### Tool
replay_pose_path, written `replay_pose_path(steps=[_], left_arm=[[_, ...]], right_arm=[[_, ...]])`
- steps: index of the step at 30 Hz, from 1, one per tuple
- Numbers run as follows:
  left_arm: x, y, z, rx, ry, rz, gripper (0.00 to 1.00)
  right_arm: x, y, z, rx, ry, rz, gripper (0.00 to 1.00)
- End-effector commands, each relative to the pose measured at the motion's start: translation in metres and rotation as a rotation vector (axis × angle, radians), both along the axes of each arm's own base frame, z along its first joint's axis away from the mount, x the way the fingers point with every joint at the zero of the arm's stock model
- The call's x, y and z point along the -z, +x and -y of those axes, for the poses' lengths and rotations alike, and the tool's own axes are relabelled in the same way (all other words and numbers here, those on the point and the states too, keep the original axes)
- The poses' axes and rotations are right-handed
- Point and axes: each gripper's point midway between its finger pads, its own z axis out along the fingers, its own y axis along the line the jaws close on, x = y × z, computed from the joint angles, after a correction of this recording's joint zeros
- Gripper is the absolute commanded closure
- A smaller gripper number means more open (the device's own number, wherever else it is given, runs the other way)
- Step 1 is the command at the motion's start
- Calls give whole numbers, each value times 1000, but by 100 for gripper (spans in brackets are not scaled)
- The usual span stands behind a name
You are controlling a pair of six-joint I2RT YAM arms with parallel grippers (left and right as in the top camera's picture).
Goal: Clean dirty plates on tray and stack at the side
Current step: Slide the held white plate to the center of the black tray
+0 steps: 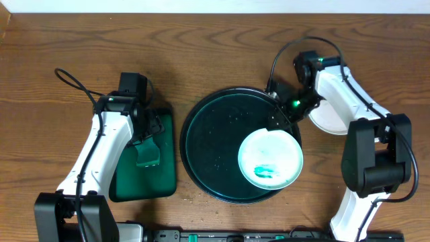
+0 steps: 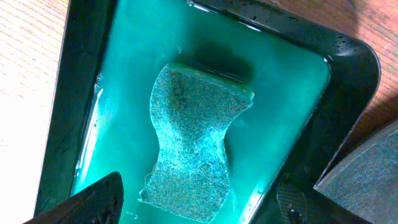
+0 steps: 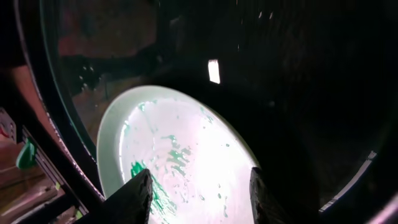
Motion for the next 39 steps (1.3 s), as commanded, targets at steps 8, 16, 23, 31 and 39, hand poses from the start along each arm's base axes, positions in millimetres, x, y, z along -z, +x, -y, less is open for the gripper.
replay_pose_path(steps=[8, 16, 23, 31, 39], left_arm=[[3, -4, -2, 2, 7, -14, 21], [3, -4, -2, 2, 7, -14, 21], [3, -4, -2, 2, 7, -14, 21], [3, -4, -2, 2, 7, -14, 21], [3, -4, -2, 2, 7, -15, 21]], right_arm=[[8, 9, 33, 42, -209, 35, 46], [25, -3, 35, 55, -217, 3, 44], [40, -21, 29, 70, -180, -55, 49], [54, -30, 30, 153, -200, -98, 78], [75, -38, 32, 251, -224, -127, 98]])
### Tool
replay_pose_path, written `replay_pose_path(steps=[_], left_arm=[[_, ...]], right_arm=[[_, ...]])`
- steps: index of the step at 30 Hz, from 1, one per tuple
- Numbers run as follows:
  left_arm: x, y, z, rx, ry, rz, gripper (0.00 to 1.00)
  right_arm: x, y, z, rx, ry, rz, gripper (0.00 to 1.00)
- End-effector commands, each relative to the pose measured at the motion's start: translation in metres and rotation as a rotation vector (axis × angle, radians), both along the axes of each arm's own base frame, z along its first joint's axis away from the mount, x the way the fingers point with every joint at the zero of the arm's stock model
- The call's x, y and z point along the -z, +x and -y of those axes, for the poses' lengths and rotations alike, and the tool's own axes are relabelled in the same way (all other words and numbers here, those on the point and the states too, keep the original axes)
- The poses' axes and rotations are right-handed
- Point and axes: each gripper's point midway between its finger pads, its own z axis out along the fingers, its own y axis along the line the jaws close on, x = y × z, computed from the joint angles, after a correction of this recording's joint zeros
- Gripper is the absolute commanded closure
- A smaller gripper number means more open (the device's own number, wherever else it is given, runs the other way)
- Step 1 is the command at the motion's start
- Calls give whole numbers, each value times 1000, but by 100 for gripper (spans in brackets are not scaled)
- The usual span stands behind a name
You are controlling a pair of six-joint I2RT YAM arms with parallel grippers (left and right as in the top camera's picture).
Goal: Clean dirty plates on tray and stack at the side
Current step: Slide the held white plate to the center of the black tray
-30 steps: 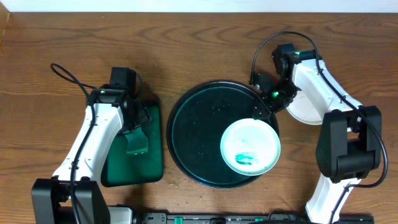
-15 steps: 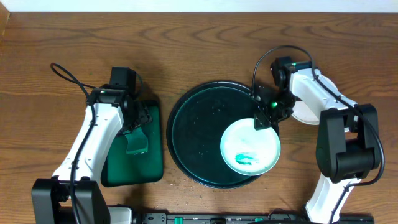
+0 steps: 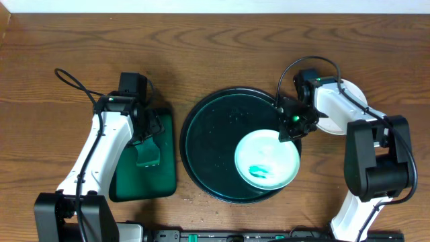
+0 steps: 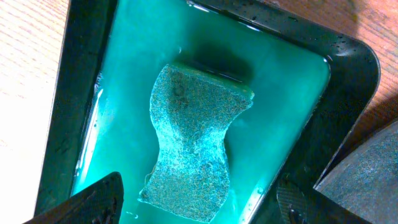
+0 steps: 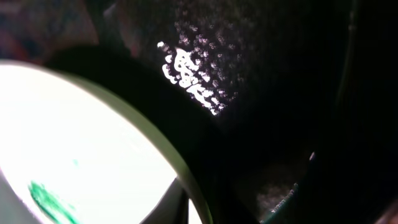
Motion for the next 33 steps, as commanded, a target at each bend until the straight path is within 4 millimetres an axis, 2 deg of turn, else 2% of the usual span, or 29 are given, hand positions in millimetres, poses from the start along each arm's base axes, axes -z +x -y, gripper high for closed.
replay_pose_path(steps=[1, 7, 12, 16, 20, 26, 30, 33], left_arm=[[3, -4, -2, 2, 7, -15, 21], [3, -4, -2, 2, 6, -15, 22], [3, -4, -2, 2, 8, -14, 31], [6, 2, -2, 2, 7, 11, 34], [20, 5, -2, 2, 6, 28, 36], [48, -9, -3, 0, 12, 0, 41], [49, -9, -5, -2, 23, 2, 50], [49, -5, -9, -5, 45, 15, 51]], right_arm=[[15, -12, -1, 75, -14, -63, 99], [16, -3, -3, 228, -36, -76, 99], [18, 4, 1, 335, -76, -76, 99], [18, 4, -4, 314, -69, -66, 99], [18, 3, -7, 305, -69, -67, 99], [18, 1, -11, 281, -68, -64, 99], [18, 1, -12, 271, -67, -61, 99], [18, 1, -12, 271, -67, -62, 99]])
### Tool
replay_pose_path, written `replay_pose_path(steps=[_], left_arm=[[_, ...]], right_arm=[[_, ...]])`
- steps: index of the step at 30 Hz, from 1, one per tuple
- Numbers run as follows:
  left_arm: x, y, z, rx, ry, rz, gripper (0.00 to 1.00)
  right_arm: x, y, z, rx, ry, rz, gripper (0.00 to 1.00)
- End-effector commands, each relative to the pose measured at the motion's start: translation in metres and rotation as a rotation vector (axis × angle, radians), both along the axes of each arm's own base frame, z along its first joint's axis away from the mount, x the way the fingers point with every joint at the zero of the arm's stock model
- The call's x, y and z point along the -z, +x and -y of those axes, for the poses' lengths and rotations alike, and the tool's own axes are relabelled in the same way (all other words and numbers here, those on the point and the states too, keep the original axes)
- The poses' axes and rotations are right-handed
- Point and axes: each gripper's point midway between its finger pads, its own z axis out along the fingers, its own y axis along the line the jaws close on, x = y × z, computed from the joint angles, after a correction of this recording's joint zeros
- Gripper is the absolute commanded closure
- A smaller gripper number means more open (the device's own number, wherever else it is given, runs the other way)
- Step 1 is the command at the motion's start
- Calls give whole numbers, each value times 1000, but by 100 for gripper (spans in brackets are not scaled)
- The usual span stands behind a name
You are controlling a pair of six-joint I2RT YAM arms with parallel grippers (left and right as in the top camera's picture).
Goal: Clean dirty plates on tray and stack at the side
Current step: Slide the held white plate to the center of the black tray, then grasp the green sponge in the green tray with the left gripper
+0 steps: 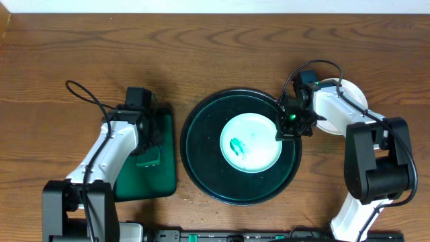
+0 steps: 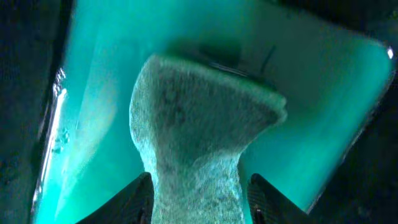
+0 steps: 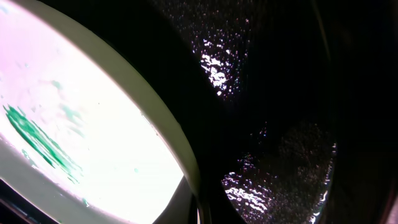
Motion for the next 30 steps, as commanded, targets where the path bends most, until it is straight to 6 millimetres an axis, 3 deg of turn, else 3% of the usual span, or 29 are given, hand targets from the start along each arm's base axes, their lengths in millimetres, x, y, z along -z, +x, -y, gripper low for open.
replay_pose_path(steps=[1, 9, 13, 18, 20, 22, 26, 30], left_arm=[[0, 3, -10, -7, 52, 8, 51], [30, 1, -11, 1, 65, -67, 52], [44, -5, -11, 3, 68, -119, 68], [43, -5, -11, 3, 66, -116, 70], [43, -6, -11, 3, 65, -121, 62], [43, -9, -10, 5, 57, -136, 41], [41, -10, -6, 11, 38, -136, 46], [24, -4, -6, 14, 36, -74, 51]], right_arm=[[17, -4, 0, -16, -58, -14, 99], [17, -4, 0, -16, -59, -15, 99], [17, -5, 0, -16, -59, -18, 99], [17, -5, 0, -16, -59, -18, 99], [17, -5, 0, -16, -59, -18, 99], [17, -5, 0, -16, -59, -18, 99], [17, -5, 0, -16, -59, -18, 99], [17, -6, 1, -17, -60, -21, 99]])
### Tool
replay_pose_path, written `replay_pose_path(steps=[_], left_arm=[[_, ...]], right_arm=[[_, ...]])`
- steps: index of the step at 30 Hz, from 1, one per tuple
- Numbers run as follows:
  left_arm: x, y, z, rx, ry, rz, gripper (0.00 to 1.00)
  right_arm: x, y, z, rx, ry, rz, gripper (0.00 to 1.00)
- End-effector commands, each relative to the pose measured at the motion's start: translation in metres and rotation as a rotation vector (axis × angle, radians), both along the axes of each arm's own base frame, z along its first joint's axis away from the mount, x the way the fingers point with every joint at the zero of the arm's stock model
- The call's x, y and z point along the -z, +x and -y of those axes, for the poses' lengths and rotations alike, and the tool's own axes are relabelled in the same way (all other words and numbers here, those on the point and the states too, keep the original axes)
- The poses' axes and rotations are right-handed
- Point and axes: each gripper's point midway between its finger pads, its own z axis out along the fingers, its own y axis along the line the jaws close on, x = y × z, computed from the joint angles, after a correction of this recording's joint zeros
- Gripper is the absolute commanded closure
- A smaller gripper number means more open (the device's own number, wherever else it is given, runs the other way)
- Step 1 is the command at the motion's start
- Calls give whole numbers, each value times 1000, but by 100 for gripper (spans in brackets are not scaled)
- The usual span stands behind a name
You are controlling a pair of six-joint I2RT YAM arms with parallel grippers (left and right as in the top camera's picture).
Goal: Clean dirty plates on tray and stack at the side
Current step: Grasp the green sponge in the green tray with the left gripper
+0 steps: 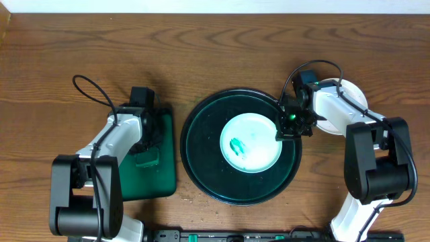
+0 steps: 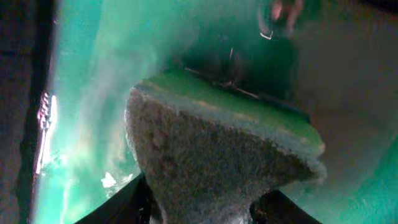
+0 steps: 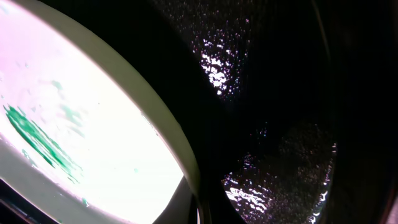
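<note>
A white plate smeared with green lies in the middle of the round black tray. My right gripper is shut on its right rim. In the right wrist view the plate fills the left side and its rim runs down between the fingers of the right gripper. My left gripper is down in the green basin. In the left wrist view it is shut on the waist of the sponge, which has a grey scouring face and a green back.
A clean white plate lies on the table right of the tray, partly under my right arm. The basin holds green soapy water. Bare wooden table lies behind the tray and at the far left.
My left gripper has gone lower in the basin and now presses the sponge on both sides; the sponge looms larger and tilted. The right gripper and plate have not moved.
At first the dirty plate lay at the tray's front right with my right gripper open over it, and the left open above the sponge. Then the right gripper was on the plate's rim. Later the plate lay mid-tray and the left fingers straddled the sponge, which they now grip.
</note>
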Motion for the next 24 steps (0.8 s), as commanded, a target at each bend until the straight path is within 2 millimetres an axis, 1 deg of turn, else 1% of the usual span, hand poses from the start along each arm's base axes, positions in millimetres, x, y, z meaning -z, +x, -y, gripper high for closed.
replay_pose_path(steps=[1, 4, 6, 7, 8, 10, 12, 14, 16, 17, 19, 21, 24], left_arm=[[-12, -3, 4, 19, -22, 27, 52], [-30, 2, 4, 42, -21, 85, 57], [-39, 3, 4, 56, -19, 110, 57], [-42, 3, 4, 60, -19, 118, 49], [-43, 2, 4, 60, -19, 121, 46], [-44, 1, 4, 60, -19, 118, 46], [-44, -1, 4, 60, -19, 110, 42], [-43, -2, 4, 60, -19, 106, 43], [-43, -3, 4, 60, -18, 103, 59], [-43, -3, 4, 60, -19, 102, 62], [-43, -3, 4, 60, -19, 100, 64], [-42, -4, 3, 60, -19, 94, 72], [-39, -5, 3, 60, -18, 83, 71]], right_arm=[[17, -5, 1, -16, -59, -20, 99], [17, -5, 1, -16, -59, -19, 99], [17, -5, 1, -16, -59, -18, 99], [17, -5, 1, -16, -59, -18, 99], [17, -5, 0, -16, -59, -17, 99], [17, -4, 0, -16, -58, -16, 99], [17, -4, 0, -16, -59, -16, 99], [17, -4, 0, -16, -59, -16, 99], [17, -4, 0, -16, -59, -16, 99], [17, -4, 0, -16, -59, -16, 99], [17, -4, 0, -16, -59, -16, 99], [17, -4, 1, -16, -59, -17, 99], [17, -5, 0, -16, -59, -17, 99]])
